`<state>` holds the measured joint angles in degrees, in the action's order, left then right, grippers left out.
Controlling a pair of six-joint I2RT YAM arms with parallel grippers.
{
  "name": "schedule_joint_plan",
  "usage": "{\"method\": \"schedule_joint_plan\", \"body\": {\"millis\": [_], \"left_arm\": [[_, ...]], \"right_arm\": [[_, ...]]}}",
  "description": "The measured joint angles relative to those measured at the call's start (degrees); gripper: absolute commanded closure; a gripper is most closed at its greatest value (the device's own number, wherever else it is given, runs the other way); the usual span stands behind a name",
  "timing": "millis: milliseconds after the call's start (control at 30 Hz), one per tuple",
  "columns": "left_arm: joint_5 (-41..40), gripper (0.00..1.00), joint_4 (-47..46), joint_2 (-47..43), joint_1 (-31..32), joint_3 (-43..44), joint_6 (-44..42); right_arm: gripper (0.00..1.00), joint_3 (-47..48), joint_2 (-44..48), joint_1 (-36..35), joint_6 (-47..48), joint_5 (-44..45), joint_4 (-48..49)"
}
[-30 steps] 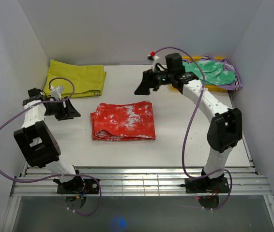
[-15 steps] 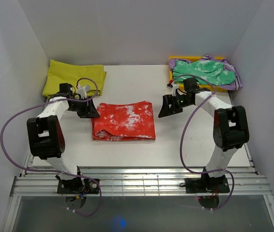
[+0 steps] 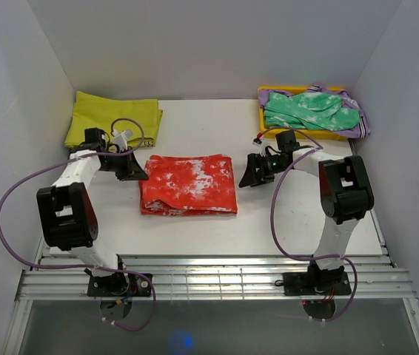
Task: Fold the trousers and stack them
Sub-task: Fold the trousers
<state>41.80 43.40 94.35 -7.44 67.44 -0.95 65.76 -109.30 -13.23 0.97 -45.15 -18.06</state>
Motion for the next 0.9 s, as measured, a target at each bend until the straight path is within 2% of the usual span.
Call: {"method": "schedule_joint_plan", "body": {"millis": [100,133,200,233,333,400,433,500,600,667,767,900], "left_arm": [[1.3,1.00,-0.5,1.1,-3.8,-2.8,-0.1],[1.7,1.00,-0.6,2.6,-5.6,-3.6,-0.1],[2.0,1.00,-2.0,7.5,-8.8,-5.0,-0.3],[2.2,1.00,-2.6,10.5,-10.2,-5.4,-0.3],[7.1,0.72,-2.9,17.0,-12.7,-5.1,-0.2],[8.1,0.56,-2.5,18.1,-12.8,-4.3,-0.7],[8.3,0.49,-2.3,18.4,-12.7,-3.8,-1.2],[9.1,0.42,-0.9,17.7,-12.3,-3.1,-2.3],[7.4,0.40,0.2,14.4,-11.8,-2.2,-5.6],[6.4,0.41,0.9,10.3,-12.1,-1.7,-8.2],[6.3,0.50,1.6,2.4,-12.2,0.3,-10.5],[8.1,0.54,0.0,-3.6,-8.1,4.2,-11.4]], "right_arm": [[0.26,-0.4,1.0,0.0,-0.3,0.2,0.8],[0.33,-0.7,1.8,0.0,-0.3,0.3,1.0],[0.38,-1.0,3.8,0.0,-0.1,0.5,1.0],[0.46,-1.0,4.8,0.0,0.1,0.5,1.2],[0.63,-0.9,7.9,-0.6,1.5,-0.1,1.5],[0.67,0.0,8.8,-1.6,1.7,-1.0,1.5],[0.69,0.7,8.9,-2.5,1.7,-1.7,1.6],[0.70,2.0,8.9,-4.4,1.4,-3.0,1.7],[0.75,3.5,8.7,-7.0,0.7,-4.8,1.9],[0.81,4.9,8.0,-8.1,0.8,-5.6,2.0],[0.86,8.9,4.8,-9.3,0.8,-6.2,2.3],[0.87,14.7,-1.7,-10.6,0.4,-6.3,3.5]]}}
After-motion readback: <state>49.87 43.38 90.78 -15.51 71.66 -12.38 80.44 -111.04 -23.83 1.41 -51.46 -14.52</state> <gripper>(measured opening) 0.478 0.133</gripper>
